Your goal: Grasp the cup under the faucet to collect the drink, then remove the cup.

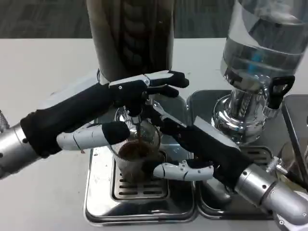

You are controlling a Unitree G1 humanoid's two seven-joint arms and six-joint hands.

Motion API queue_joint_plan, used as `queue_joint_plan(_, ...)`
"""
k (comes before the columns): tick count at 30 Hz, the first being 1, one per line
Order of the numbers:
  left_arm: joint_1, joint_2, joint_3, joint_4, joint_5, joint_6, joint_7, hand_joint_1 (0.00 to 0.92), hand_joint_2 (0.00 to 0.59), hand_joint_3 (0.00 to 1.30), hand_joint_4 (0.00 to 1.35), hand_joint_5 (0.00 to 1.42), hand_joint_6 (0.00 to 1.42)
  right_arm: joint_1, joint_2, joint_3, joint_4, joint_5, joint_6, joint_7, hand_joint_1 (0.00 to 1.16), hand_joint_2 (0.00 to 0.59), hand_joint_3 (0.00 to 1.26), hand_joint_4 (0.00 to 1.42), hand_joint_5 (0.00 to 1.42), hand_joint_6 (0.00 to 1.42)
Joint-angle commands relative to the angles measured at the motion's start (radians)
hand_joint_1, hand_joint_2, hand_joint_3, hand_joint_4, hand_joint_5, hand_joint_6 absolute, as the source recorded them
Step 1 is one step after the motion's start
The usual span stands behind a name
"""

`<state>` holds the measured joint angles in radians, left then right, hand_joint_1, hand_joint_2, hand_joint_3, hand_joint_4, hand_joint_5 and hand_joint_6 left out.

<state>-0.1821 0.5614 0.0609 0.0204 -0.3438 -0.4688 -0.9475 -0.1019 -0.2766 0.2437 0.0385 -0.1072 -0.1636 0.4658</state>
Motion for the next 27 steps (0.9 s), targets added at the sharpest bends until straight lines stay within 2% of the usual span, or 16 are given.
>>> queue_joint_plan(1,0.022,0.019,0.001,-0.008,0.02,-0.011,-0.004,0.0,0.086,0.18,0.08,0.16,0.09,-0.03,0.01,0.003,0.024,0.019,0.002,0.015,0.58,0.175,0.0,0.0,0.0,0.0)
queue_joint_plan(11,0.033,0.025,0.035,-0.015,0.009,-0.02,0.024,0.0,0.079,0.17,0.09,0.19,0.12,-0.05,0.015,0.008,0.04,0.026,0.0,0.035,0.58,0.174,0.0,0.0,0.0,0.0)
queue_joint_plan(21,0.022,-0.009,0.148,0.012,-0.033,-0.045,0.102,0.0,0.075,0.22,0.19,0.29,0.22,-0.065,0.02,0.01,0.058,0.017,0.0,0.039,0.58,0.174,0.0,0.0,0.0,0.0)
queue_joint_plan(24,0.035,-0.021,0.198,0.024,-0.043,-0.045,0.145,0.0,0.073,0.23,0.21,0.31,0.24,-0.068,0.02,0.013,0.059,0.005,-0.001,0.033,0.58,0.174,0.0,0.0,0.0,0.0)
queue_joint_plan(27,0.057,-0.031,0.223,0.031,-0.041,-0.045,0.171,0.0,0.075,0.25,0.23,0.33,0.26,-0.072,0.022,0.016,0.066,-0.002,0.001,0.03,0.58,0.174,0.0,0.0,0.0,0.01)
